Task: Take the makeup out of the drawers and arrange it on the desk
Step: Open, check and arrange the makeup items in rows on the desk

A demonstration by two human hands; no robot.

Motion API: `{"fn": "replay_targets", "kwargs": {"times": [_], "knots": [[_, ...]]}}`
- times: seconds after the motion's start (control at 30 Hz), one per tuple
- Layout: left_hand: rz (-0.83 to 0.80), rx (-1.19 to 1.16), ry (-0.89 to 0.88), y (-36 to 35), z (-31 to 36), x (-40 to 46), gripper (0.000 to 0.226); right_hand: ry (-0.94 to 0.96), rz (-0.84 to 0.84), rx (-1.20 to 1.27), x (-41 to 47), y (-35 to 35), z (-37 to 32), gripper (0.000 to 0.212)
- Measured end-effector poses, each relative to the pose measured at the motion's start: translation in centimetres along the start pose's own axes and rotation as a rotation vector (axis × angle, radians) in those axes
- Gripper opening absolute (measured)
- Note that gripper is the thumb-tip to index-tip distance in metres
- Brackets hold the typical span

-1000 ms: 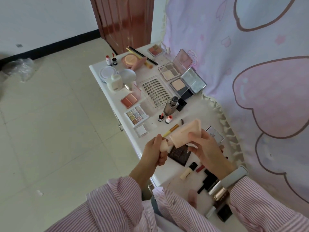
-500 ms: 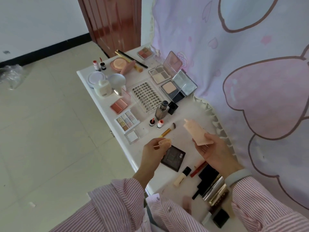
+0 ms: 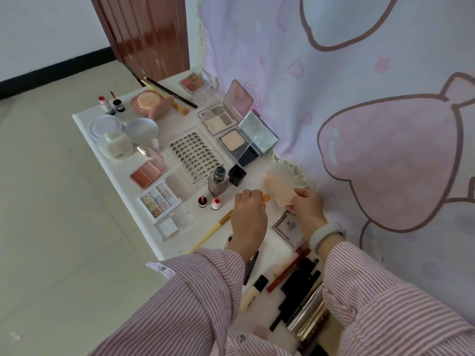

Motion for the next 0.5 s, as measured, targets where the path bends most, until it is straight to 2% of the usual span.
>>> {"fn": "replay_targets", "kwargs": {"times": [0.07, 0.23, 0.33, 0.5], "knots": [[0.013, 0.04, 0.011, -0.4, 0.3, 0.8, 0.023, 0.044, -0.008, -0.074, 0.0, 0.0, 0.0, 0.04], [0.019, 0.069, 0.035, -0.7, 0.6, 2.4, 0.021, 0.238, -0.059, -0.276, -1.4, -0.2, -1.2, 0.046], [0.02, 0.085, 0.028, -0.5, 0.4, 2.7, 0.022, 0.284, -0.096, -0.349, -1.9, 0.1, -1.3, 0.049], [0.028, 0.105, -0.027, -0.1, 0.2, 1.2, 0.046, 0.329, -0.096, -0.418, -3.6, 0.6, -0.3, 0.04]]}}
Point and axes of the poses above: each hand's wrist, its own x-axis towards the middle knuckle, its own y-axis out of the back of the hand, z = x × y, the point moved 4 cm from there along x, towards the middle knuckle, and after that the axes turned 12 degrees about -z, right-handed, at the moved point
